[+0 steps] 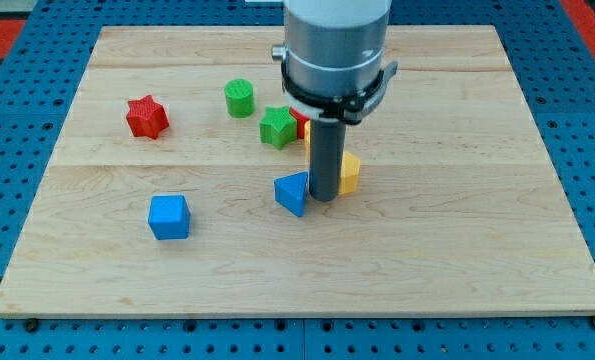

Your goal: Place the blue triangle towards the bottom of the green star

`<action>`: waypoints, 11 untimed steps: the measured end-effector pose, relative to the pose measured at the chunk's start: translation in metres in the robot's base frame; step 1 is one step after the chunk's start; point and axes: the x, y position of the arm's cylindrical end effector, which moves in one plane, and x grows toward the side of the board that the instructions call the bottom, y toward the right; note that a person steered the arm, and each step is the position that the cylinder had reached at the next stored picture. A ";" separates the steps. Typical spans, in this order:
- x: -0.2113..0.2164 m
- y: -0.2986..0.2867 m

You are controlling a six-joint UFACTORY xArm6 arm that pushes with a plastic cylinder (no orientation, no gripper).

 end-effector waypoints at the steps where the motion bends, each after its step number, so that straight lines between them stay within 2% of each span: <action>1: -0.013 -0.014; 2: 0.014 0.011; 3: 0.017 0.076; 4: -0.002 0.077; 5: 0.001 -0.005; 6: -0.001 -0.060; 7: 0.003 -0.045; 8: 0.043 -0.027; 9: 0.088 -0.082; 11: 0.015 -0.099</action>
